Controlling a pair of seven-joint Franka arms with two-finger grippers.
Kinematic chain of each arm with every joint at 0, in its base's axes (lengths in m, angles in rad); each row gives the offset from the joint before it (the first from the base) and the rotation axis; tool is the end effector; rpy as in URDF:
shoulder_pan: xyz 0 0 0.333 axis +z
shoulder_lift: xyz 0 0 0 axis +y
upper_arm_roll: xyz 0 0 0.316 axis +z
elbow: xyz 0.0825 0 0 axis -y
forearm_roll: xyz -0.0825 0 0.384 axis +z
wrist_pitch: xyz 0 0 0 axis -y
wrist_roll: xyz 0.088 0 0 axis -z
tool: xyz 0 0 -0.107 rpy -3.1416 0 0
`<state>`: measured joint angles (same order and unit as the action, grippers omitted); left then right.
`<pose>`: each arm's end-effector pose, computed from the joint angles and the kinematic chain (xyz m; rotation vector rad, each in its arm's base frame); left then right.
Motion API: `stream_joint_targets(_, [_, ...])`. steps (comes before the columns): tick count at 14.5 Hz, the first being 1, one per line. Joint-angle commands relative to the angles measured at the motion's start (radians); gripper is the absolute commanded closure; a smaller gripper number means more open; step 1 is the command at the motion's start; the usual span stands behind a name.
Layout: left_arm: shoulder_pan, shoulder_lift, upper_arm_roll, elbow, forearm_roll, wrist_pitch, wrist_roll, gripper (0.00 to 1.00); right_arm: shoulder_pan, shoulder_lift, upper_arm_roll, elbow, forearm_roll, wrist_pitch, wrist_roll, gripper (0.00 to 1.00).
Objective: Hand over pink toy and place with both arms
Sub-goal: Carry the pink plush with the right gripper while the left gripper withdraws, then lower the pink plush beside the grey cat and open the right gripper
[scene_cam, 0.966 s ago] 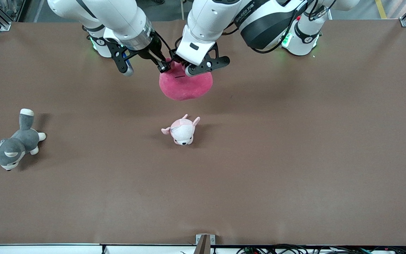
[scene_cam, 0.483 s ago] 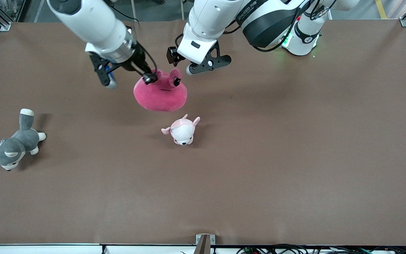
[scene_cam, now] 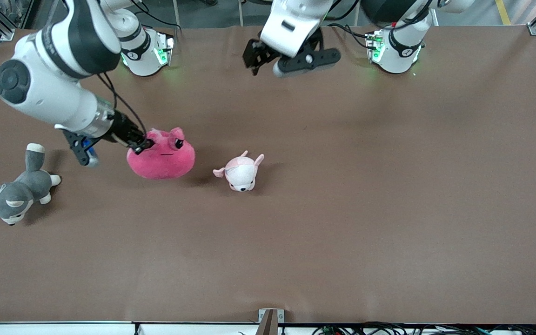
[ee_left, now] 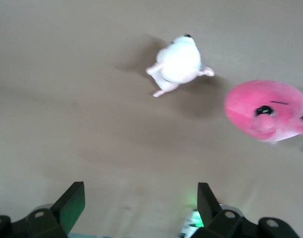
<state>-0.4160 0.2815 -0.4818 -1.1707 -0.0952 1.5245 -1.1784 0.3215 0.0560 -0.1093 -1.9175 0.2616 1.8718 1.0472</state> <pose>0.4215 -0.4616 0.6590 2.8991 0.4296 -0.2041 0.5464 0.1387 0.4564 -2.6743 1.3347 0.3340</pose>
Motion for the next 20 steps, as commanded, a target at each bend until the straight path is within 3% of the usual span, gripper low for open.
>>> stream_joint_targets(1, [0.057, -0.093, 0.003, -0.026, 0.018, -0.094, 0.095, 0.0, -0.086, 0.025, 0.019, -0.043, 0.011, 0.032, -0.081, 0.99])
stream_joint_targets(10, [0.308, -0.26, 0.005, -0.043, 0.017, -0.288, 0.425, 0.0, -0.196, 0.157, 0.017, -0.044, 0.008, 0.078, -0.144, 0.91])
stream_joint_targets(11, [0.347, -0.265, 0.005, -0.043, 0.017, -0.3, 0.483, 0.0, -0.205, 0.16, 0.017, -0.044, 0.007, 0.082, -0.15, 0.84])
stream_joint_targets(14, [0.474, -0.275, 0.005, -0.044, 0.018, -0.311, 0.638, 0.0, -0.22, 0.17, 0.017, -0.04, 0.008, 0.083, -0.217, 0.03])
stream_joint_targets(18, [0.647, -0.26, 0.006, -0.049, 0.022, -0.31, 0.789, 0.0, -0.271, 0.166, 0.017, 0.047, -0.01, 0.069, -0.56, 0.0])
stream_joint_targets(20, [0.71, -0.243, 0.006, -0.053, 0.041, -0.308, 0.812, 0.0, -0.292, 0.168, 0.017, 0.116, -0.092, 0.034, -0.781, 0.0])
